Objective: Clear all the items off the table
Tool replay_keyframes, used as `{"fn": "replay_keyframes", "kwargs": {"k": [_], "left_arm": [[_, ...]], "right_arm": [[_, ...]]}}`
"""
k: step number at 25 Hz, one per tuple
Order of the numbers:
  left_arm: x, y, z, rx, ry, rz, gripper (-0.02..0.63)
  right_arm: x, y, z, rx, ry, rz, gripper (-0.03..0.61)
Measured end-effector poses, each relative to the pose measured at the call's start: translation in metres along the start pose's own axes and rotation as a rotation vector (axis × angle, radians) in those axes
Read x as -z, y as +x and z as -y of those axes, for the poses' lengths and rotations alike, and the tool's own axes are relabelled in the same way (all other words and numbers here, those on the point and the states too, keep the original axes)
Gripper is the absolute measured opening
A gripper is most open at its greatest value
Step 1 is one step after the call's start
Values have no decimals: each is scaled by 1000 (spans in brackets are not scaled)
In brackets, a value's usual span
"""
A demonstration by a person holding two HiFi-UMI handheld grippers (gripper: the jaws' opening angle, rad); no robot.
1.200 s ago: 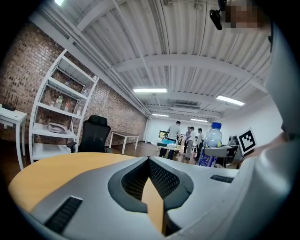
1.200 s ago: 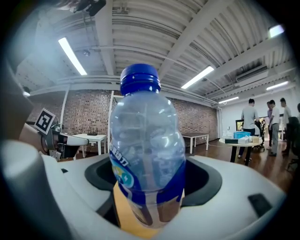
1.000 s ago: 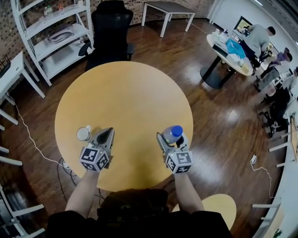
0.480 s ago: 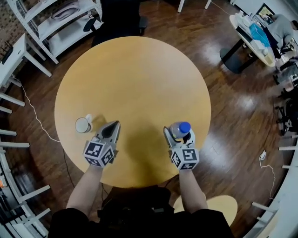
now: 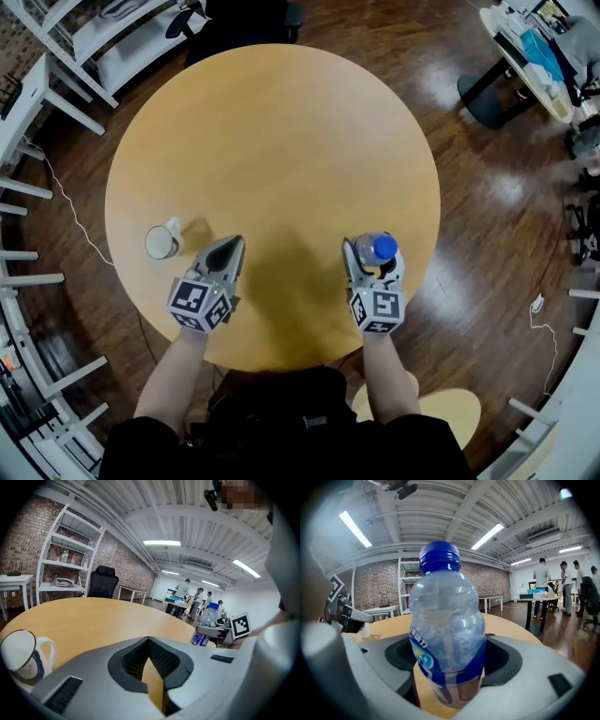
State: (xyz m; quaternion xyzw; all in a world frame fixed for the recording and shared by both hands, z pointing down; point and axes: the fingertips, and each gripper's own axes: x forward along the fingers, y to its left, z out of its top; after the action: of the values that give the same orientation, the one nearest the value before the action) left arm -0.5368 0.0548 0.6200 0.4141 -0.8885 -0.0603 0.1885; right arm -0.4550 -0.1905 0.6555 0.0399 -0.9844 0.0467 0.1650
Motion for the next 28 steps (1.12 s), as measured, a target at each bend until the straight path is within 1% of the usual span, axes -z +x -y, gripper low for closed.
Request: {"fn": "replay_keyframes", "kwargs": {"k": [5, 11, 13, 15, 18, 22, 25, 28], "left_arm": [[10, 2, 1, 11, -6, -19, 0], [11, 0, 7, 24, -8, -19, 0], [5, -2, 11, 33, 4, -4, 0], [-2, -6, 10, 37, 14, 20, 0], [-11, -14, 6, 33, 15, 47, 0], [-23, -26, 5, 37, 38, 88, 0], [-28, -35, 1, 39, 37, 103, 0], [-31, -38, 4, 48, 37, 110, 0]], "right_arm": [[1, -4, 0, 28, 20, 23, 388], [4, -5, 2, 5, 27, 51, 390], [4, -5, 5, -6, 31, 45, 394], [9, -2, 5, -15, 42, 27, 422], [13, -3, 6, -9, 60, 9, 422], [8, -7, 5, 0, 45, 8, 422], [2, -12, -1, -2, 30, 12, 422], [-2, -20, -1, 4, 51, 12, 422]]}}
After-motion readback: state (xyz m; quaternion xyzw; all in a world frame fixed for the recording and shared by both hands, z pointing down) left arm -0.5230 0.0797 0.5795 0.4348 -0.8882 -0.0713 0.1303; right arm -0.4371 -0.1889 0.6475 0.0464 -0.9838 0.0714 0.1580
